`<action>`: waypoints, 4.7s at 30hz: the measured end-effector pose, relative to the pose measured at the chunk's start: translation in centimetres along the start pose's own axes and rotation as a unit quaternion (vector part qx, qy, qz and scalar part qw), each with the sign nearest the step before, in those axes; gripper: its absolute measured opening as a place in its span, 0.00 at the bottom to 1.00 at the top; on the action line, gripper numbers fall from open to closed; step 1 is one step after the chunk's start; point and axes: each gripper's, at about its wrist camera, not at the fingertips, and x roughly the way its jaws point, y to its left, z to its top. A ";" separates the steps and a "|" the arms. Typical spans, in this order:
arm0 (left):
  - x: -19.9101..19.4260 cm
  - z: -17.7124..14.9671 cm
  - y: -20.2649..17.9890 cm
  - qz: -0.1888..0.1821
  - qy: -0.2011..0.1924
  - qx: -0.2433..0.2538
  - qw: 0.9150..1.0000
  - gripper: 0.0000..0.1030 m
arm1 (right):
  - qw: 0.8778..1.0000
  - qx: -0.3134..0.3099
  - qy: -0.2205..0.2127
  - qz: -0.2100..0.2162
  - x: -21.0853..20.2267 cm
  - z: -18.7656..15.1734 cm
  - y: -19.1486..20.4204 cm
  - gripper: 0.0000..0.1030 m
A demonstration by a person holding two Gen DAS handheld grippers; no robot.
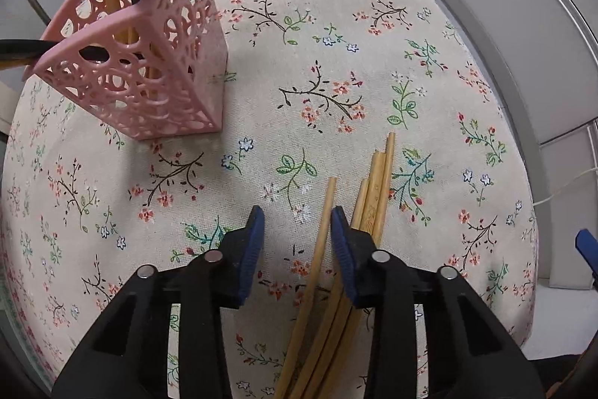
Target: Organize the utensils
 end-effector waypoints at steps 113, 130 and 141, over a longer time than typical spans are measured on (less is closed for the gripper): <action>-25.2 -12.0 6.4 -0.059 -0.297 -0.022 0.953 0.05 | 0.963 -0.246 -0.079 0.083 -9.8 -6.1 10.3 0.05; -32.8 -3.8 7.2 -0.053 -0.393 -0.032 0.917 0.05 | 0.930 -0.255 -0.216 0.154 -20.5 0.5 15.9 0.05; -25.7 3.0 9.6 -0.043 -0.363 -0.101 0.925 0.21 | 0.917 -0.268 -0.227 0.190 -20.8 3.3 20.3 0.05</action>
